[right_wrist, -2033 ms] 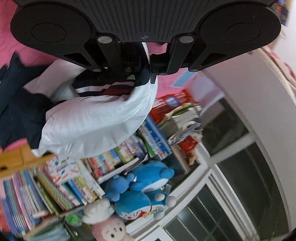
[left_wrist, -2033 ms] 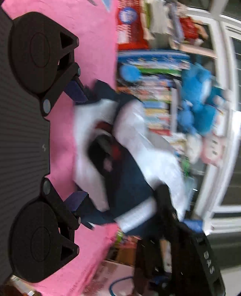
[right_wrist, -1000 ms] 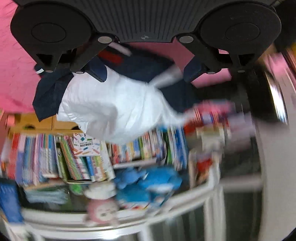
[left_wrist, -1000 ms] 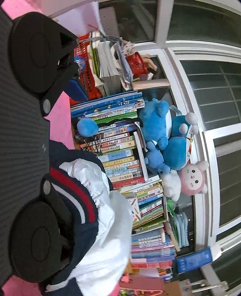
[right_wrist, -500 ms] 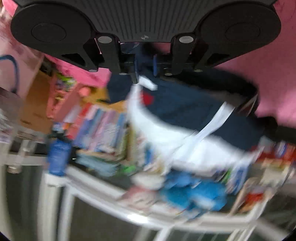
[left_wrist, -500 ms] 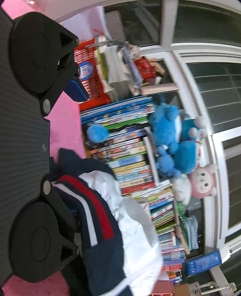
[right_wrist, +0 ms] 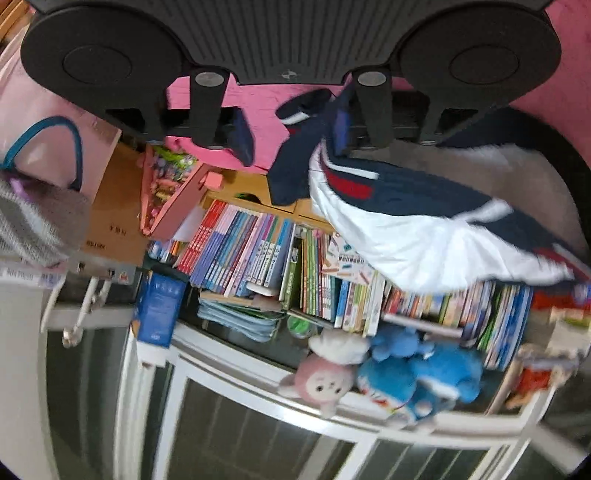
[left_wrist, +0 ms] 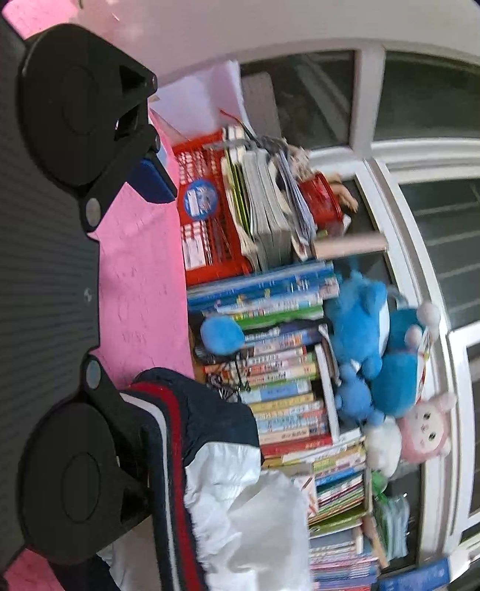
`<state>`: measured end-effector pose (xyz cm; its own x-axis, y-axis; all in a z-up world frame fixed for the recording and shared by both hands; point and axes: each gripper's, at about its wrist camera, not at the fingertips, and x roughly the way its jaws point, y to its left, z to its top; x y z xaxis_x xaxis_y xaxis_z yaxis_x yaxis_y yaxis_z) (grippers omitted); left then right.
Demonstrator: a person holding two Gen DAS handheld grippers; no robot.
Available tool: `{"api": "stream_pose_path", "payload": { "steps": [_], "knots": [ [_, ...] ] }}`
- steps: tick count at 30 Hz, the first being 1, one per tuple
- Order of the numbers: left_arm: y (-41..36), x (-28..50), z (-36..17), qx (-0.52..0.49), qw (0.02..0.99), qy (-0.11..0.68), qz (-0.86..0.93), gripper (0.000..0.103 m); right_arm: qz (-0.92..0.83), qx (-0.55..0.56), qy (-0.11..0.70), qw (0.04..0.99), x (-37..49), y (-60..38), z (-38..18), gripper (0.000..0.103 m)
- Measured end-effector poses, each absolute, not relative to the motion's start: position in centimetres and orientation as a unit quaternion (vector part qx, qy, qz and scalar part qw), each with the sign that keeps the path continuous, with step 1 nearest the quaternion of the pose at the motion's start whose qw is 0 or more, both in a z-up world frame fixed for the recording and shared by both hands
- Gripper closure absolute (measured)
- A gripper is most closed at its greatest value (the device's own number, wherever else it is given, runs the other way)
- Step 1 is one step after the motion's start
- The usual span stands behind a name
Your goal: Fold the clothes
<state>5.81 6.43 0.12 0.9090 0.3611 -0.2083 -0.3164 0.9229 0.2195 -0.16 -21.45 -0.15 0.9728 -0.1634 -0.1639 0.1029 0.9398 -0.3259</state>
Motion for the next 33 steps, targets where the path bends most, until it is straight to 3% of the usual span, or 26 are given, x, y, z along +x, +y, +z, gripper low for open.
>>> {"api": "stream_pose_path", "payload": {
  "steps": [6,11,17,21,22,27,33],
  "knots": [
    [9.7,1.3,2.1,0.058,0.974,0.105,0.191,0.000,-0.029,-0.165,0.100,0.981,-1.3,-19.8,-1.6,0.030],
    [11.5,0.3,2.3,0.050,0.968,0.111,0.220,0.000,0.056,-0.149,0.167,0.973,-1.0,-18.3,-3.1,0.032],
    [11.9,0.0,0.5,0.080,0.967,0.153,0.186,0.000,-0.047,-0.214,0.105,0.970,-3.4,-19.2,-2.1,0.024],
    [10.3,-1.3,-0.4,0.080,0.973,0.170,0.134,0.000,-0.151,-0.289,0.004,0.945,-6.4,-19.9,-1.6,0.003],
    [9.8,-1.6,-0.6,0.085,0.973,0.173,0.129,0.000,-0.165,-0.295,-0.006,0.941,-7.0,-20.0,-1.5,0.002],
    [9.0,-1.1,-2.1,0.112,0.960,0.196,0.167,0.000,0.023,-0.158,0.134,0.978,-6.4,-22.1,-1.4,0.004],
    [10.1,-1.0,-2.7,0.107,0.957,0.208,0.172,0.000,0.059,-0.178,0.183,0.965,-5.6,-19.0,-4.3,0.009]
  ]
}}
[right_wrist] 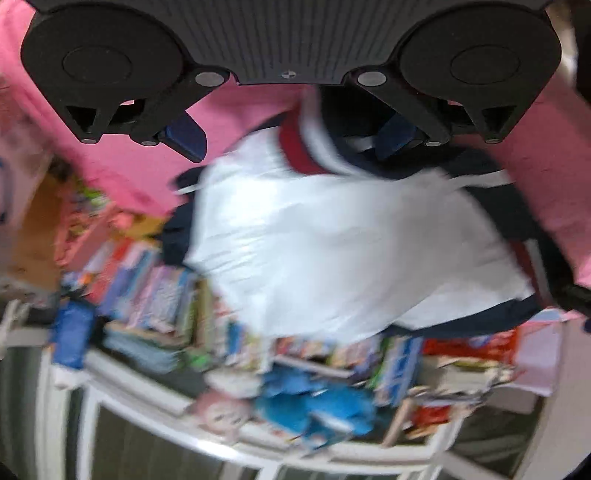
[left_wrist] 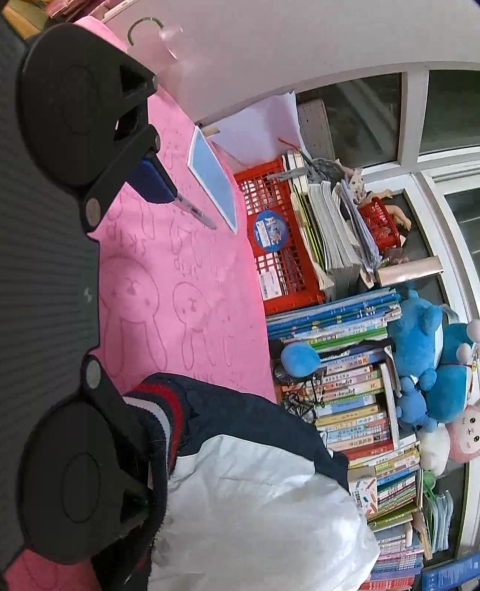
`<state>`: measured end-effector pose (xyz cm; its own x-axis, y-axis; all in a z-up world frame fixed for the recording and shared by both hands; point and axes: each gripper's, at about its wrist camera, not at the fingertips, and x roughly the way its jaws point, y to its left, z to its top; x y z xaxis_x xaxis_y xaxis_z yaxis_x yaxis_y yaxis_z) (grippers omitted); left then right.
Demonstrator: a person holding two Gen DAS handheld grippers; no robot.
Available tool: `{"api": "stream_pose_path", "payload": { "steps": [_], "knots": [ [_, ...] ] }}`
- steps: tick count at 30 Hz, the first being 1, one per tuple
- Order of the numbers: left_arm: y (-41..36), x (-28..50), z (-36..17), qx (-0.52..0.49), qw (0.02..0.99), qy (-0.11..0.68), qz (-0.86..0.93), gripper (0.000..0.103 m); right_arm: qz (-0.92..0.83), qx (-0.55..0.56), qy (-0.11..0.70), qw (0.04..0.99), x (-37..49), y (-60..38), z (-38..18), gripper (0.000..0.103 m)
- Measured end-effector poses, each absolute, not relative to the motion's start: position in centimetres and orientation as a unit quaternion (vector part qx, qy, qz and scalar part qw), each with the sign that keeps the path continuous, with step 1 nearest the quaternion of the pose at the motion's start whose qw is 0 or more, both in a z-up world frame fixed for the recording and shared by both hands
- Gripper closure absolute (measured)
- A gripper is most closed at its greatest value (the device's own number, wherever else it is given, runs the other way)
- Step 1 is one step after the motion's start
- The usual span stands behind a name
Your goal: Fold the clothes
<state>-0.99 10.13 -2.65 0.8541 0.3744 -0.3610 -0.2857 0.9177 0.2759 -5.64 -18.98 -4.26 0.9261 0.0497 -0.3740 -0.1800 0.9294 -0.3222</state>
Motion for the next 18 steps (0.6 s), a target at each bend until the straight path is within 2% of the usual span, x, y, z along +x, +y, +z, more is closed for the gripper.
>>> {"api": "stream_pose_path", "payload": {
  "steps": [1,3,8,14,18],
  "knots": [
    [10.4,-1.1,-2.5,0.108,0.956,0.207,0.176,0.000,0.048,-0.189,0.185,0.963,-5.5,-18.7,-4.6,0.018],
    [11.1,-1.4,-2.2,0.105,0.957,0.204,0.180,0.000,0.011,-0.210,0.185,0.960,-5.4,-18.4,-5.1,0.028],
    [12.5,-3.2,-0.5,0.060,0.968,0.221,0.099,0.000,-0.035,-0.123,0.170,0.977,-6.5,-24.1,-2.5,0.027],
    [10.0,-6.7,0.5,0.155,0.966,0.192,0.074,0.000,-0.010,-0.093,0.184,0.978,-9.1,-27.4,-0.1,0.015],
    [9.6,-5.6,-2.0,0.169,0.950,0.254,0.063,0.000,0.021,-0.114,0.226,0.967,-9.5,-27.1,-1.8,0.016]
  ]
}}
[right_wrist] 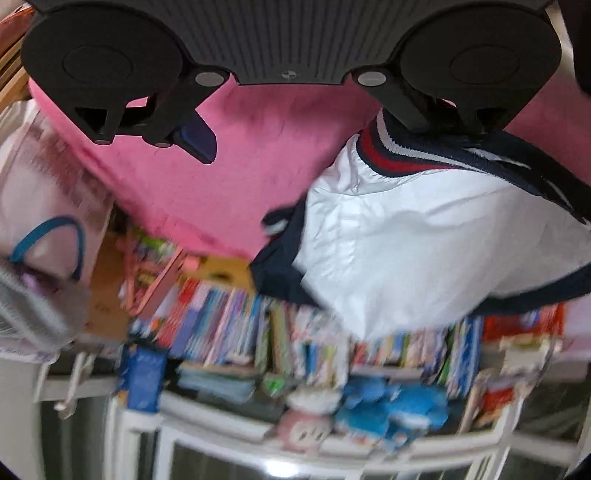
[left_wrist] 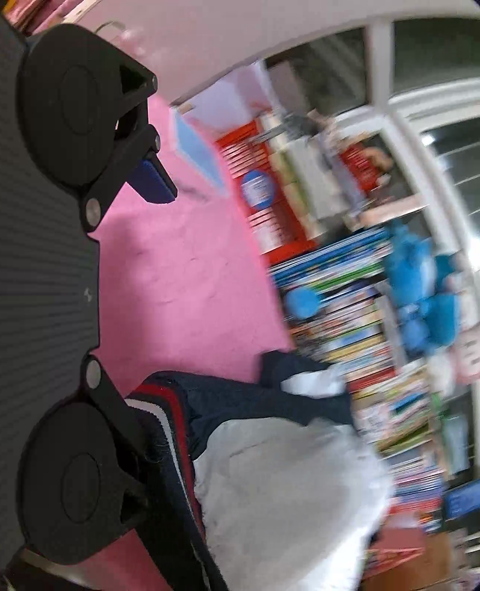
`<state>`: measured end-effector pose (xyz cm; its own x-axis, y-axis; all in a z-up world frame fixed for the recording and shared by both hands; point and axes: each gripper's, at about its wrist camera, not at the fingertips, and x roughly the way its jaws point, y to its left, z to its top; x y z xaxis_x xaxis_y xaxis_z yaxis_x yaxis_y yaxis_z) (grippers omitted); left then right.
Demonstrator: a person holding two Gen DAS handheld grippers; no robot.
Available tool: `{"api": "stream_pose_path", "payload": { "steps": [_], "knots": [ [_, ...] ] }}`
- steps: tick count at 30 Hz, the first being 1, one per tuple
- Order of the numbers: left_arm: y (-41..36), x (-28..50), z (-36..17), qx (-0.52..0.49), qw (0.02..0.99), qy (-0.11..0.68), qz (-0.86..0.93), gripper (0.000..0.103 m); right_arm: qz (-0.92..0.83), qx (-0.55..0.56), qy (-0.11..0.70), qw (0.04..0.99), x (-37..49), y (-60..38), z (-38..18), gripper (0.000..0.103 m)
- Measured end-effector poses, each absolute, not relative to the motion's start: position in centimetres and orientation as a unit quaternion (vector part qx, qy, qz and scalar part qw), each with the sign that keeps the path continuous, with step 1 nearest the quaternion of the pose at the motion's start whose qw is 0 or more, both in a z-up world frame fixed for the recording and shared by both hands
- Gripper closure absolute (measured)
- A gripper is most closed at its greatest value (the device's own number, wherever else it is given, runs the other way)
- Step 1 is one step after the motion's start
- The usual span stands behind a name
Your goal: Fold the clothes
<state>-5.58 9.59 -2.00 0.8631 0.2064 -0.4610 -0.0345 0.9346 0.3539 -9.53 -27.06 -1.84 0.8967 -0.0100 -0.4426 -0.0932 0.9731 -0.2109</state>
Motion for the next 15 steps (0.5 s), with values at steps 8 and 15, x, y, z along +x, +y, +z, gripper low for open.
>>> {"api": "stream_pose_path", "payload": {
  "steps": [8,15],
  "knots": [
    [8.3,-7.5,-3.1,0.229,0.933,0.278,0.018,0.000,0.221,-0.166,0.240,0.931,-12.9,-26.0,-2.4,0.013],
    [10.2,-8.9,0.2,0.189,0.939,0.284,-0.045,0.000,0.320,-0.054,0.129,0.937,-11.0,-27.6,3.0,0.001]
  ]
}}
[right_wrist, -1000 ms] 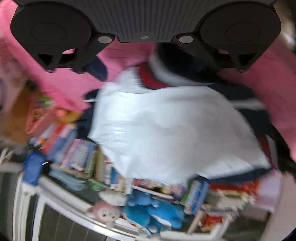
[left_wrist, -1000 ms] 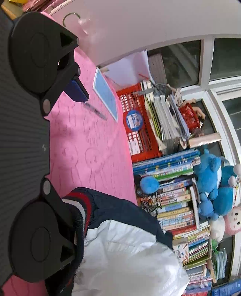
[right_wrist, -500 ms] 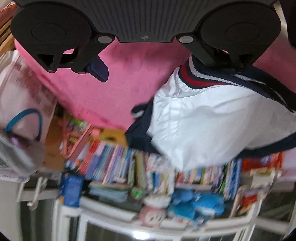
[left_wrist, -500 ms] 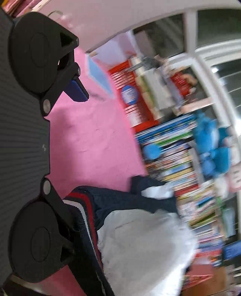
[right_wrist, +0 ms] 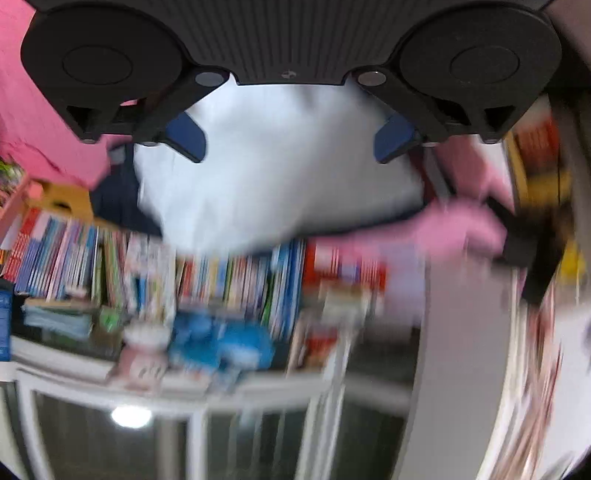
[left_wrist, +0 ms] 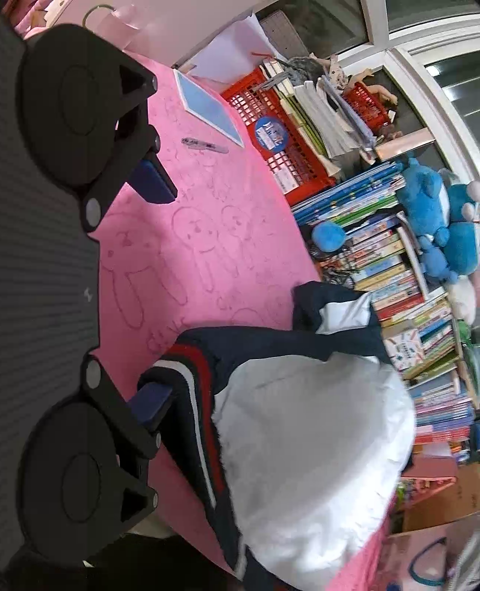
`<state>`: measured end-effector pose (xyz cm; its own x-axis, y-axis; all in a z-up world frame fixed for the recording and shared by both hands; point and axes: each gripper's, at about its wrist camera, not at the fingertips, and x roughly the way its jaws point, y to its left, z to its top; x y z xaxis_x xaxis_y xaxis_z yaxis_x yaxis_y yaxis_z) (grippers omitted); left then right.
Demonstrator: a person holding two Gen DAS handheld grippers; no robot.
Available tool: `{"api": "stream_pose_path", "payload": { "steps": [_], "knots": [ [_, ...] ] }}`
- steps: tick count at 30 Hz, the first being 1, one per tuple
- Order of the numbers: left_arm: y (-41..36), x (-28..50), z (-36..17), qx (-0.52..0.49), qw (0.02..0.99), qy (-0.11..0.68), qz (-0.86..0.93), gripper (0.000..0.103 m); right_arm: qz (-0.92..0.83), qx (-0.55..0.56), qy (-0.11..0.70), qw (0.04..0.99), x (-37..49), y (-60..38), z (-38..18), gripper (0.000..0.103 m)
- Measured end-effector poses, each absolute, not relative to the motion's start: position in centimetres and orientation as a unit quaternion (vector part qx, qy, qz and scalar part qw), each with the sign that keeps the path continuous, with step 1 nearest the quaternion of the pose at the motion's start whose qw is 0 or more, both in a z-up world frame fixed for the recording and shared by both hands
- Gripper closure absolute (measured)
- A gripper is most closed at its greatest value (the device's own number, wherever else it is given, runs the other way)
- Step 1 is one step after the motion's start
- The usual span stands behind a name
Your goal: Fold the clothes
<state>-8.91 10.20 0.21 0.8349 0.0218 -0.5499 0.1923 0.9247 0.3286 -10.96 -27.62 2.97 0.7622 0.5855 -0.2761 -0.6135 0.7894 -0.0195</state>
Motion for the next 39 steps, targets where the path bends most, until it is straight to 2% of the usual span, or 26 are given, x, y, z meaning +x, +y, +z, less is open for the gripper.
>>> {"api": "stream_pose_path", "payload": {
  "steps": [2,6,9,12,14,19,23,28,32,36,39],
  "knots": [
    [10.8,-8.6,1.8,0.155,0.950,0.266,-0.049,0.000,0.311,-0.049,0.132,0.940,-7.7,-25.2,3.2,0.005],
    [12.7,-7.5,5.7,0.045,0.967,0.238,-0.077,0.000,0.315,-0.076,0.196,0.926,-1.5,-18.3,1.0,0.029],
    [13.7,-5.7,7.3,-0.014,0.968,0.225,-0.106,0.000,0.322,-0.100,0.258,0.906,0.8,-14.2,-2.0,0.032],
    [12.2,-2.7,7.0,-0.007,0.968,0.231,-0.100,0.000,0.317,-0.112,0.278,0.900,0.9,-12.3,-4.0,0.032],
    [10.7,0.1,6.1,-0.005,0.962,0.248,-0.113,0.000,0.338,-0.094,0.289,0.891,0.8,-12.4,-4.6,0.028],
    [7.0,6.8,2.7,0.008,0.945,0.304,-0.121,0.000,0.388,-0.055,0.297,0.871,0.1,-14.8,-3.7,0.024],
    [6.4,9.9,-0.2,0.001,0.935,0.343,-0.096,0.000,0.374,0.023,0.254,0.892,-0.2,-20.9,-1.2,0.014],
    [7.4,10.7,-3.0,-0.005,0.924,0.377,-0.061,0.000,0.215,0.048,0.184,0.958,2.3,-27.1,2.1,0.005],
    [6.9,9.4,-4.2,0.021,0.932,0.358,-0.048,0.000,0.089,-0.042,0.155,0.983,8.5,-26.8,4.4,0.005],
    [6.8,8.5,-4.6,0.023,0.937,0.346,-0.043,0.000,0.074,-0.216,0.153,0.962,16.4,-20.4,4.6,0.007],
    [7.3,8.6,-4.6,-0.003,0.936,0.349,-0.045,0.000,0.080,-0.299,0.182,0.933,21.7,-16.2,2.7,0.007]
  ]
}}
